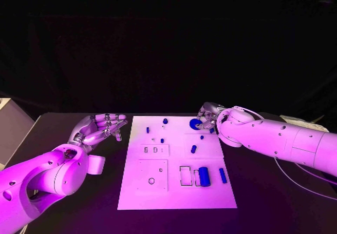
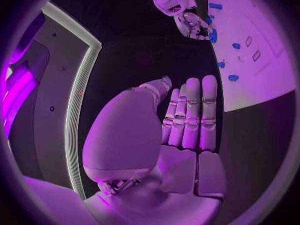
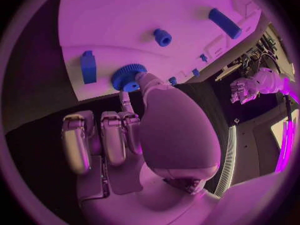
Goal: Assemble the parts on the task board
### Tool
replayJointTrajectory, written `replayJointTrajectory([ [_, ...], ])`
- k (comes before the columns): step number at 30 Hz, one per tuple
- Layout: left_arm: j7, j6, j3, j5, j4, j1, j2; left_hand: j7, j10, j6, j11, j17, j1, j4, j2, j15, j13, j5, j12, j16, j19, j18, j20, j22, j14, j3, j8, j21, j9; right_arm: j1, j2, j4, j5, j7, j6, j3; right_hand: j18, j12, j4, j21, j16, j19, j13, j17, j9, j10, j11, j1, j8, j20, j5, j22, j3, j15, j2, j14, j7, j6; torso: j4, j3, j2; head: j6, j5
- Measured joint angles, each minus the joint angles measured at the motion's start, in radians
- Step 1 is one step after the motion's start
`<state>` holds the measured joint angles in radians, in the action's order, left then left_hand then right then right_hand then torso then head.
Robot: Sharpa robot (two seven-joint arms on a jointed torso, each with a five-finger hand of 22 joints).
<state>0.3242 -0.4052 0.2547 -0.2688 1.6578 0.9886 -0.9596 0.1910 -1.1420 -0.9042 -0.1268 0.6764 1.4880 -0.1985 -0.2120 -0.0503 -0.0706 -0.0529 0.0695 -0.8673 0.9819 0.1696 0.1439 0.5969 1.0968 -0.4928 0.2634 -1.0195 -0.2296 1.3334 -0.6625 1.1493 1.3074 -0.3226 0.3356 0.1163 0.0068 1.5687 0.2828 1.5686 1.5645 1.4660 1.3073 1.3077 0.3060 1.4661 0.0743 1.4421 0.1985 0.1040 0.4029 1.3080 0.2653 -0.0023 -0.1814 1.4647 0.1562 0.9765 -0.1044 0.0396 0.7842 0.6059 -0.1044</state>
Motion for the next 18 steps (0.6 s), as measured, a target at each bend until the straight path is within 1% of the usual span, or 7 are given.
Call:
replayJointTrajectory([
  [5, 0.0, 0.0, 0.0, 0.0, 0.0, 0.0, 0.0, 0.0, 0.0, 0.0, 0.0, 0.0, 0.0, 0.0, 0.0, 0.0, 0.0, 0.0, 0.0, 0.0, -0.003, 0.0, 0.003, 0.001, 0.0, 0.0, 0.0, 0.0, -0.001, 0.0, -0.001, 0.005, 0.001, 0.0, 0.007, 0.0, 0.0, 0.0, 0.0, 0.0, 0.0, 0.0, 0.0, 0.0, 0.0, 0.0, 0.0, 0.0, -0.002, 0.0, 0.0, 0.0, 0.0, 0.0, 0.0, 0.0, 0.0, 0.0, 0.0004, 0.0, 0.0, -0.001, 0.0],
  [6, 0.0, 0.0, 0.0, 0.0, 0.0, 0.0, 0.0, 0.0, 0.0, 0.0, 0.0, 0.0, 0.0, 0.0, 0.0, 0.0, 0.0, 0.0, 0.0, 0.0, -0.003, 0.0, 0.003, 0.001, 0.0, 0.0, 0.0, 0.0, -0.001, 0.0, -0.001, 0.006, 0.002, 0.0, 0.01, 0.0, 0.0, 0.0, -0.002, 0.0, 0.0, 0.0, 0.0, 0.0, 0.0, 0.0, -0.007, 0.0, -0.002, 0.0, 0.0, 0.0, 0.002, 0.0, 0.0, 0.0, 0.0, 0.0, 0.0004, 0.0, 0.0, -0.001, 0.0],
  [10, 0.0, 0.0, 0.0, 0.0, 0.0, 0.0, 0.0, 0.0, 0.0, 0.0, 0.0, 0.0, 0.0, 0.0, 0.0, 0.0, 0.0, 0.0, 0.0, 0.0, -0.003, 0.0, 0.003, 0.001, 0.0, 0.0, 0.0, 0.0, -0.001, 0.0, -0.006, 0.022, 0.013, -0.001, 0.023, 0.0, 0.0, 0.0, -0.003, 0.0, 0.0, 0.0, 0.0, 0.0, 0.0, 0.0, -0.007, 0.0, -0.003, 0.0, 0.0, 0.0, 0.005, 0.0, 0.0, 0.0, 0.0, 0.0, 0.0001, 0.0003, 0.0, -0.001, -0.002],
  [13, 0.0, 0.0, 0.0, 0.0, 0.0, 0.0, 0.0, 0.0, 0.0, 0.0, 0.0, 0.0, 0.0, 0.0, 0.0, 0.0, 0.0, 0.0, 0.0, 0.0, -0.003, 0.0, 0.003, 0.001, 0.0, 0.0, 0.0, 0.0, -0.001, 0.0, -0.016, 0.051, 0.028, -0.001, 0.041, 0.0, 0.0, 0.0, -0.003, 0.0, 0.0, 0.0, 0.001, 0.0, 0.0, 0.0, -0.007, 0.0, -0.003, -0.002, 0.0, 0.0, 0.011, 0.0, 0.0, 0.0, 0.0, 0.0, 0.0, 0.0004, 0.0, -0.001, -0.002],
  [15, 0.0, 0.0, 0.0, 0.0, 0.0, 0.0, 0.0, 0.0, 0.0, 0.0, 0.0, 0.0, 0.0, 0.0, 0.0, 0.0, 0.0, 0.0, 0.0, 0.0, -0.003, 0.0, 0.003, 0.001, 0.0, 0.0, 0.0, 0.0, -0.001, 0.0, -0.025, 0.081, 0.044, -0.001, 0.057, 0.0, 0.0, 0.0, -0.003, 0.0, 0.0, 0.0, 0.001, 0.0, 0.0, 0.0, -0.007, 0.0, -0.003, -0.008, 0.0, 0.0, 0.012, 0.0, 0.0, 0.0, 0.0, 0.0, 0.0, 0.0003, 0.0, -0.001, -0.001],
  [17, 0.0, 0.0, 0.0, 0.0, 0.0, 0.0, 0.0, 0.0, 0.0, 0.0, 0.0, 0.0, 0.0, 0.0, 0.0, 0.0, 0.0, 0.0, 0.0, 0.0, -0.003, 0.0, 0.003, 0.001, 0.0, 0.0, 0.0, 0.0, -0.001, -0.001, -0.031, 0.113, 0.064, -0.001, 0.075, 0.0, 0.0, 0.0, -0.003, 0.0, 0.0, 0.0, 0.001, 0.0, 0.0, 0.0, -0.007, 0.0, -0.003, -0.007, -0.001, 0.0, 0.012, -0.004, -0.001, 0.004, 0.0, 0.0, 0.0004, 0.0003, 0.0, -0.002, 0.0],
  [18, 0.0, 0.0, 0.0, 0.0, 0.0, 0.0, 0.0, 0.0, 0.0, 0.0, 0.0, 0.0, 0.0, 0.0, 0.0, 0.0, 0.0, 0.0, 0.0, 0.0, -0.003, 0.0, 0.003, 0.001, 0.0, 0.0, 0.0, 0.0, -0.001, -0.001, -0.031, 0.126, 0.073, -0.001, 0.083, -0.001, 0.0, 0.0, -0.003, 0.0, 0.0, 0.0, 0.001, 0.0, 0.0, 0.0, -0.007, 0.004, -0.001, -0.007, -0.001, 0.0, 0.012, -0.004, -0.005, 0.004, 0.0, 0.0, 0.0006, 0.0003, 0.0, -0.002, 0.0],
])
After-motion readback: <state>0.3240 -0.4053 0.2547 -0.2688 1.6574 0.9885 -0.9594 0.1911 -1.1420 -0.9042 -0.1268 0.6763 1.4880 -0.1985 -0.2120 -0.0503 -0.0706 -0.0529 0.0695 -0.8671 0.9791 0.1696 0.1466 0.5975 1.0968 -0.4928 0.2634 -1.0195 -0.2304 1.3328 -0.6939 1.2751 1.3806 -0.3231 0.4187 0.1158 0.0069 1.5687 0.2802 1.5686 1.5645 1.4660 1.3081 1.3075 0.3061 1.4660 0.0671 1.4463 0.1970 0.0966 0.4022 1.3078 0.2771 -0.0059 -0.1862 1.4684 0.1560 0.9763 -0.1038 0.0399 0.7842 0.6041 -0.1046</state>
